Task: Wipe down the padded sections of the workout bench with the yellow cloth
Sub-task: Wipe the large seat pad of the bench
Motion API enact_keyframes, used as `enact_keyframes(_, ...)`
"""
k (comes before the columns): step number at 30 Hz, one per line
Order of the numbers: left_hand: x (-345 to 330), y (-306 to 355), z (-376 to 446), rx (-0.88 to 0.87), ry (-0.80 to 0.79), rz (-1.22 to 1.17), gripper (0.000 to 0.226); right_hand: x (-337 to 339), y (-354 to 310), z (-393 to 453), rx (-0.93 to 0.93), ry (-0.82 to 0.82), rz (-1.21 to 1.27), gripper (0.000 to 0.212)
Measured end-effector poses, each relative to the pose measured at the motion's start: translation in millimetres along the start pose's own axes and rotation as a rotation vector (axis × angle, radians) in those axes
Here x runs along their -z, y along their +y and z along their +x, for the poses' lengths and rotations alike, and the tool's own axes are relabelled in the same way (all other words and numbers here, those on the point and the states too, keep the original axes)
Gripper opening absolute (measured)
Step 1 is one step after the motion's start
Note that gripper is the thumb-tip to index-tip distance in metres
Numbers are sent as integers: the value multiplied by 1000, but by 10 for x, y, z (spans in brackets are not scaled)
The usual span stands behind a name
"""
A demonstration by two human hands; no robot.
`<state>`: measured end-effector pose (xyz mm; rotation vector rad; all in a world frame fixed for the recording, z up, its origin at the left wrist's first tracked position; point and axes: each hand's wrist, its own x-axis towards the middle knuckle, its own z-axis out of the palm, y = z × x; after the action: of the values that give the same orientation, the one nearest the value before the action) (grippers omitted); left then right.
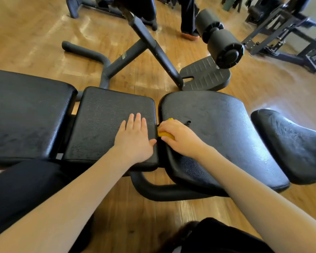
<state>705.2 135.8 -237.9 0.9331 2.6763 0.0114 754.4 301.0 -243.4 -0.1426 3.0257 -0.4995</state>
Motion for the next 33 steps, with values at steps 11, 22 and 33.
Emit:
enact_keyframes(11,-10,53,-54,16,21,4,68,-164,-502,-1049,53,36,-118,27)
enact_keyframes(22,-207,196,-203,35,237,-64,65,-541,-550,-1169,-93,399,-340,29)
enact_keyframes(33,-247,195,-249,7,296,-24,64,-536,-153,-1675,-87,648,-290,29)
